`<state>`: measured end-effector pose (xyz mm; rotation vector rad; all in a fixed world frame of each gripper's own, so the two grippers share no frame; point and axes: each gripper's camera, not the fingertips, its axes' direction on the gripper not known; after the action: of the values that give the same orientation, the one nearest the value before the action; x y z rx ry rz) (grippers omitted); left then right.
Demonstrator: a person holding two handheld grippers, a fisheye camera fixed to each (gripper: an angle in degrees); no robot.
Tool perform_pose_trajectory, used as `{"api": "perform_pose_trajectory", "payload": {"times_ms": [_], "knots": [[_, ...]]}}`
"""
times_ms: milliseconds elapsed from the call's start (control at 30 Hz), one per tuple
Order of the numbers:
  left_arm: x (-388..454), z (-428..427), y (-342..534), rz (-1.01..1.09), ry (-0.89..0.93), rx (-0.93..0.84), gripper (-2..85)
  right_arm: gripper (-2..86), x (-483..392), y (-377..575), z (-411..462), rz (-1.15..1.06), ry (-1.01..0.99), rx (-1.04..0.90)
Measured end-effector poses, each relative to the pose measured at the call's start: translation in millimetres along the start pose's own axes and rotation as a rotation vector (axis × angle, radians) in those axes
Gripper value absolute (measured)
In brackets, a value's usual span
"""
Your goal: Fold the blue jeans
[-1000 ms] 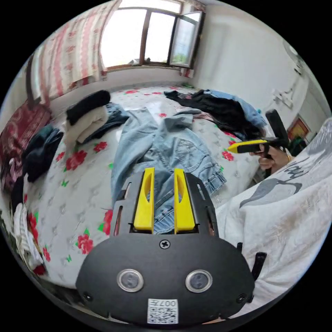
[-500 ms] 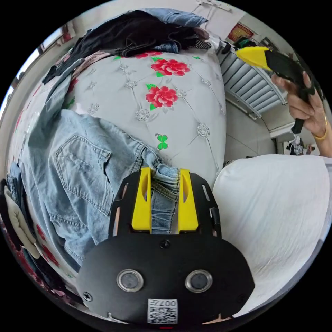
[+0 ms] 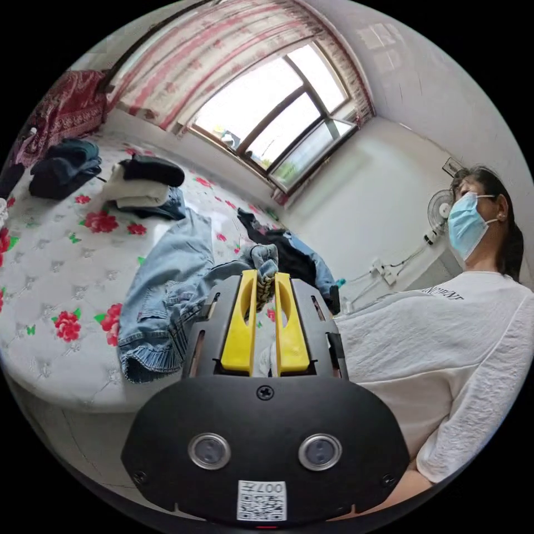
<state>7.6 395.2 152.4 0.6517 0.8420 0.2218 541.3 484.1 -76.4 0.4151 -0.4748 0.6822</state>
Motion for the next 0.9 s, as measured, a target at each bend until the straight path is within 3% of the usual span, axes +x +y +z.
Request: {"api": "perform_pose_trajectory", "payload": {"times_ms": [133,400,667,767,900], "knots": [[22,-43,34,-0.006,-0.103,0.071,5.3,7.7,35,-35,26,0.114,-0.096,-0.066],[57,-93,107,-0.106,-0.248,0.155,5.3,9.5,63,-63,106,0.156,-0.022,-0.346],[96,-120,129,-0.087,-0.239,0.246,5.2,5.1,92,-85,141,0.373,-0.002,-0.345],[112,-132,133,-0.052,-0.228,0.304,5.1,1.3,99,-87,133,0.373,-0.274,-0.334],[123,-151,138,-0.030,-0.230,0.400,5.1,0.1,92,-87,59,0.277,-0.488,-0.119]]}}
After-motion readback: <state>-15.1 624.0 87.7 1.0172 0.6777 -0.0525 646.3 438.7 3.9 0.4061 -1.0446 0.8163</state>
